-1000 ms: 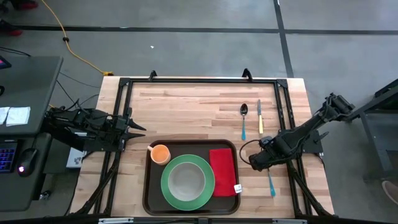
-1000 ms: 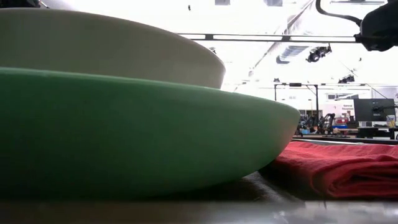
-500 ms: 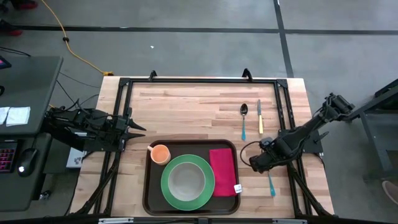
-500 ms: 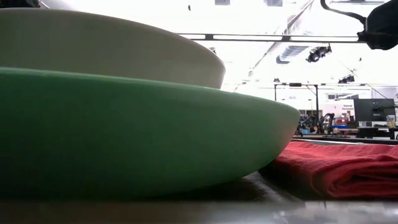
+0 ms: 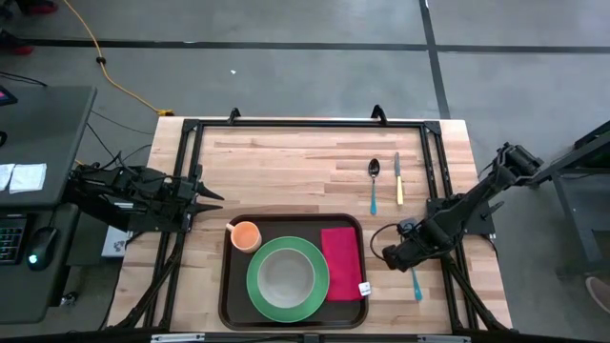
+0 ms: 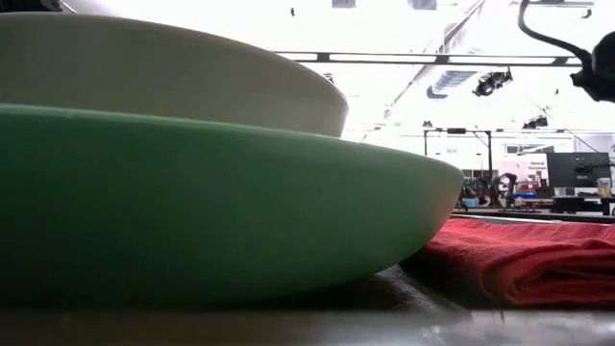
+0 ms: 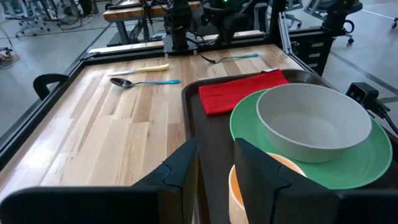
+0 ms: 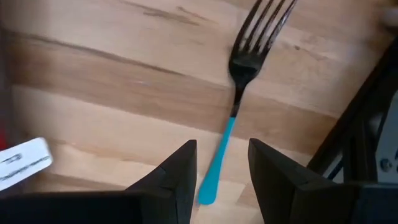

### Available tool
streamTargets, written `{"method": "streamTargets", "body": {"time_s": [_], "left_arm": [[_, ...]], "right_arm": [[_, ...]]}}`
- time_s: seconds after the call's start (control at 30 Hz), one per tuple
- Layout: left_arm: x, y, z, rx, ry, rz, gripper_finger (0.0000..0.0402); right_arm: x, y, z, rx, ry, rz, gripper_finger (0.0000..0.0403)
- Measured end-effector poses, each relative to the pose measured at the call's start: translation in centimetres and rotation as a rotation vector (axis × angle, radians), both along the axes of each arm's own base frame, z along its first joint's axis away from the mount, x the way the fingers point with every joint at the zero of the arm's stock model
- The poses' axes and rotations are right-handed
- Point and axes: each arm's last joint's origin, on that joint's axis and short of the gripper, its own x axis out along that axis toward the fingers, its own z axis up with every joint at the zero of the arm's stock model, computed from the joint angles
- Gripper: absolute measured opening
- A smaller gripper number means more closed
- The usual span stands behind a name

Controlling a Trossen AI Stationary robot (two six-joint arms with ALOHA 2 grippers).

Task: Set up tray
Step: Put the blue fork on the red napkin

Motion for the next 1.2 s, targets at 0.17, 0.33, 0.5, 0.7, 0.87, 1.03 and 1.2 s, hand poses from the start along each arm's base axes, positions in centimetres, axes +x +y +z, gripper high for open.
{"method": "streamTargets", "body": {"time_s": [0.17,0.33,0.5,0.7,0.87,1.03,1.2], "left_arm": [[0.0,0.0,0.0,-0.004,-0.004,0.001,0.0136],[0.0,0.0,0.1,-0.005,-0.007,0.0,0.0136],[0.0,0.0,0.1,-0.005,-0.007,0.0,0.0136],[0.0,0.0,0.1,-0.005,-0.007,0.0,0.0136],[0.0,0.0,0.1,-0.006,-0.007,0.001,0.0136],[0.0,0.0,0.1,-0.006,-0.007,0.001,0.0136],[0.0,0.0,0.1,-0.007,-0.008,0.001,0.0136]], "right_arm": [[-0.3,-0.2,-1.2,0.017,0.004,0.001,0.0123],[-0.3,-0.2,-2.8,0.061,-0.033,0.007,0.0123],[-0.6,-0.3,-3.5,0.077,-0.029,0.002,0.0123],[-0.6,-0.3,-3.6,0.077,-0.024,0.005,0.0123],[-0.8,-0.5,-3.8,0.054,-0.022,0.008,0.0123],[-1.1,-0.7,-4.3,0.054,-0.007,0.005,0.0123],[-1.2,-0.8,-4.9,0.064,-0.013,0.005,0.0123]]}}
